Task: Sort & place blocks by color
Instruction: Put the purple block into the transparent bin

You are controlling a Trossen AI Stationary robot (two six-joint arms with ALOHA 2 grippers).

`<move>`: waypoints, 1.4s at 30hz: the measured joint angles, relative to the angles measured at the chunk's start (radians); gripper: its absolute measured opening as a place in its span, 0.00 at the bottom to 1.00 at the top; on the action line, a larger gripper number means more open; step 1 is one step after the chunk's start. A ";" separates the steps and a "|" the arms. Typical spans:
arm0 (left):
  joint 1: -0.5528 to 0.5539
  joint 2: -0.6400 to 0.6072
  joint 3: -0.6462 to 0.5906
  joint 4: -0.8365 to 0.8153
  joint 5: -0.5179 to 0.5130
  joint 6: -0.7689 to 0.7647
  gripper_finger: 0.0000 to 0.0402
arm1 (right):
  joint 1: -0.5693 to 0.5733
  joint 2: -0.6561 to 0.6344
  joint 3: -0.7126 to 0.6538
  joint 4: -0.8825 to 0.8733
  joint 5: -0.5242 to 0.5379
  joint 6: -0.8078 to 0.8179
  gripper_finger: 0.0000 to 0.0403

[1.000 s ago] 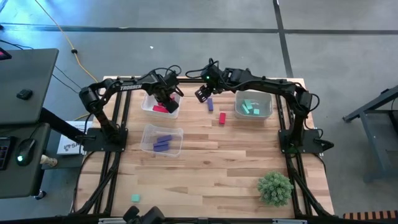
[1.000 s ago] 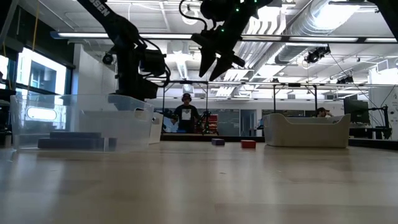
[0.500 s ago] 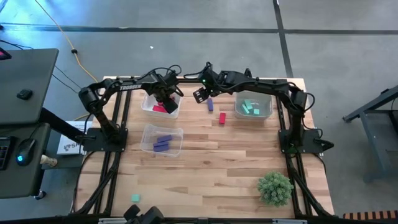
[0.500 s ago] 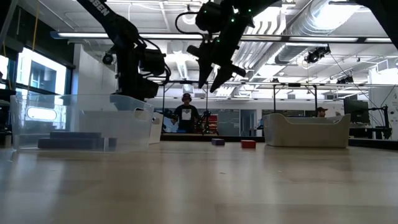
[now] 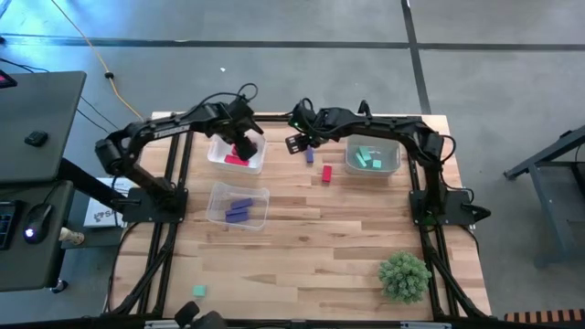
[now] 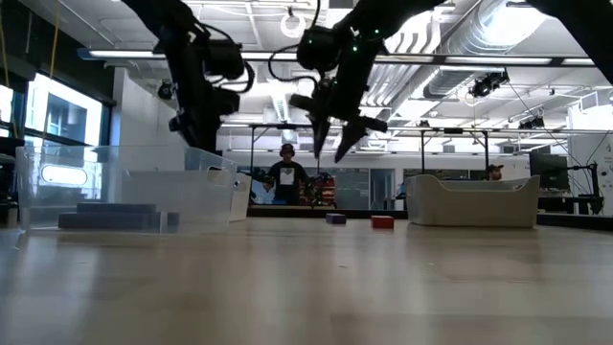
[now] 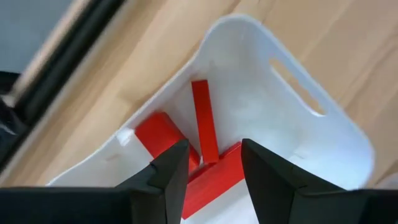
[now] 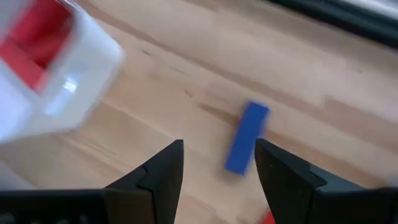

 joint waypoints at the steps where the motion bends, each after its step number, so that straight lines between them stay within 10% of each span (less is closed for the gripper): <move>1: 0.000 -0.018 0.000 0.001 0.000 0.000 0.34 | -0.003 0.004 0.000 -0.022 -0.002 0.013 0.46; 21: -0.003 -0.305 0.000 -0.010 0.065 0.010 0.34 | -0.030 0.113 0.001 -0.056 -0.103 0.176 0.46; 42: -0.005 -0.325 0.000 -0.060 0.087 0.030 0.34 | -0.036 0.229 0.001 -0.038 -0.068 0.192 0.46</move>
